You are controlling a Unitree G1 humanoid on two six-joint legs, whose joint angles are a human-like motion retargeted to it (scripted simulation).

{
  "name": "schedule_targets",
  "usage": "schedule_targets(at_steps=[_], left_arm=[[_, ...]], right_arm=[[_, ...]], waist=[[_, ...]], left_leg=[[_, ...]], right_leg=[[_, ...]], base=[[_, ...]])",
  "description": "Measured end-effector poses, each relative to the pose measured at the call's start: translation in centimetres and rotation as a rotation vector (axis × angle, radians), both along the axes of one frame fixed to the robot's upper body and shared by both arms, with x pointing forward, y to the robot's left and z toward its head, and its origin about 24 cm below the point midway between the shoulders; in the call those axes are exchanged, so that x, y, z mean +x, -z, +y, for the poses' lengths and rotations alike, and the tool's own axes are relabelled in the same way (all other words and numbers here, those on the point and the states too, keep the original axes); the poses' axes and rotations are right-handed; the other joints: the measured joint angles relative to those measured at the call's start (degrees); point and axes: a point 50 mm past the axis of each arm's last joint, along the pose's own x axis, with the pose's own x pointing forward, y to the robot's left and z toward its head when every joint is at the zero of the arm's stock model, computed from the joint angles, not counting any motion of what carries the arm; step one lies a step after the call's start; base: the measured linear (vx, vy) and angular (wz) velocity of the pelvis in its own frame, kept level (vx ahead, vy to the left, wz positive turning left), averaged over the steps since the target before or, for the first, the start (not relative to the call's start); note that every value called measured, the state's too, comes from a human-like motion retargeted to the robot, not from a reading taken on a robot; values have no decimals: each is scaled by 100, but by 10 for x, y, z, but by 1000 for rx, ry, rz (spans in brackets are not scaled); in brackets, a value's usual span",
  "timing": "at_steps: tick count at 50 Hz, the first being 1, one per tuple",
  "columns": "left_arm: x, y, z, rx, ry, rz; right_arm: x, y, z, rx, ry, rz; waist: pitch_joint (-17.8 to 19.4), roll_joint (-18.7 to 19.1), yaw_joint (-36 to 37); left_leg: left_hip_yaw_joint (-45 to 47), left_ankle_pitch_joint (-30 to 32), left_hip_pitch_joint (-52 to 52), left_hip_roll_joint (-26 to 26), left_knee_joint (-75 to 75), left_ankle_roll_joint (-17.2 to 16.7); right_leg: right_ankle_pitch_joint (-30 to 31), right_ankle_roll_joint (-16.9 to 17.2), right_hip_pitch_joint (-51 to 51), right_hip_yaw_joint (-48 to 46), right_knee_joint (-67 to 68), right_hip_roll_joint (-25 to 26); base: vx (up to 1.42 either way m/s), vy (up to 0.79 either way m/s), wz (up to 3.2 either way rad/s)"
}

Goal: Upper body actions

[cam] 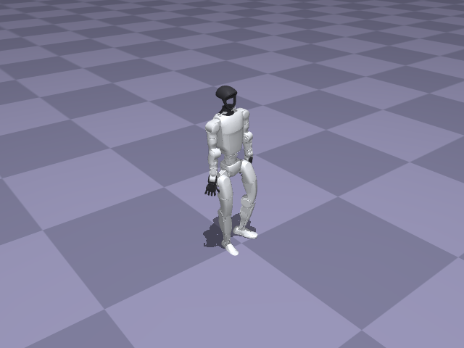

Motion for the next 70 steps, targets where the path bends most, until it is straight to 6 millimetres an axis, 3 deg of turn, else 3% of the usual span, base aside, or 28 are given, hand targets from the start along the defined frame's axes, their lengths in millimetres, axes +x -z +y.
schedule_targets(at_steps=[5,13,18,20,23,27,30,36,45,48,50,53,55,58,63,66,70], left_arm=[[15,2,-1,141,-66,-135],[38,1,8,157,-102,-238],[45,1,7,155,-232,-276],[39,2,-1,124,-335,-289],[24,3,-10,85,-478,-268],[-1,3,-20,73,-565,-184],[-13,2,-19,84,-533,-138],[-24,1,-14,96,-426,-88],[-11,2,-12,182,-472,-141],[-11,2,-8,203,-434,-147],[-7,2,-4,214,-386,-156],[-2,2,-4,218,-316,-174],[5,3,-6,188,-270,-182],[22,3,-7,141,-214,-211],[56,0,6,78,-87,-289],[54,0,8,43,-84,-277],[32,1,8,22,-175,-206]], right_arm=[[-9,-3,-17,-83,54,15],[-17,-5,-21,-99,104,25],[6,-2,-12,-69,38,-19],[15,-1,-7,-45,-8,-44],[29,0,2,-4,-66,-86],[40,2,14,40,-113,-136],[44,2,20,69,-104,-156],[31,2,18,70,-83,-108],[-1,-1,-8,-37,-23,2],[-15,-3,-14,-70,19,33],[-23,-5,-21,-93,59,56],[-35,-9,-31,-131,109,89],[-40,-11,-36,-163,140,104],[-42,-11,-35,-208,205,78],[-39,-6,-18,-213,388,-54],[-28,-3,-6,-187,393,-94],[-1,2,11,-56,273,-140]], waist=[[285,8,78],[1186,-35,783],[1822,-66,953],[2084,-329,1486],[2165,-353,1520],[2076,-392,1443],[1996,-377,1390],[1717,-221,1200],[1127,-88,484],[855,40,298],[676,288,225],[386,591,23],[81,712,-327],[-277,764,-616],[-35,461,-4],[48,312,331],[7,247,248]], left_leg=[[-1523,39,-679,-676,232,-203],[-1539,15,-1654,-860,-1028,-253],[-2053,-30,-2371,-856,-1303,-167],[-1657,40,-2567,-610,-1363,-149],[-1636,27,-2765,-461,-1411,-99],[-1510,24,-2807,-353,-1468,-68],[-1479,18,-2616,-351,-1445,-83],[-1457,72,-1768,-433,-1121,-166],[-1294,328,-325,-426,419,-69],[-1267,620,397,-541,-98,-194],[-803,266,917,-441,-771,-600],[-187,298,1194,-518,-1834,-483],[-480,460,1008,-653,-2096,-461],[-1016,418,316,-687,-1766,-448],[-1001,303,468,-904,-1698,-278],[-776,283,670,-969,-1802,-223],[-738,242,721,-1036,-1819,-147]], right_leg=[[44,-129,155,23,5,78],[-9,-317,756,18,84,264],[-87,-414,975,-193,270,344],[-111,-421,1006,286,468,75],[-122,-451,1076,349,502,73],[-128,-459,1069,393,498,43],[-142,-438,1042,370,499,30],[-193,-336,987,212,469,33],[-273,-73,756,-118,432,-147],[-273,-24,674,-176,374,-77],[-315,-7,597,-198,397,127],[-320,69,588,-353,286,285],[-307,146,486,-637,143,243],[-211,252,274,-888,-91,100],[-61,267,371,-769,-114,-92],[-12,289,412,-606,-75,-153],[51,353,443,-552,-120,-193]], base=[[-6,-9,-20],[-3,-10,-34],[-11,-14,-10],[-3,-9,-159],[4,-1,-60],[3,2,-12],[2,1,2],[7,8,25],[6,13,55],[10,19,31],[15,22,10],[17,28,53],[5,27,148],[-5,21,101],[8,15,-40],[9,9,-70],[7,10,-10]])
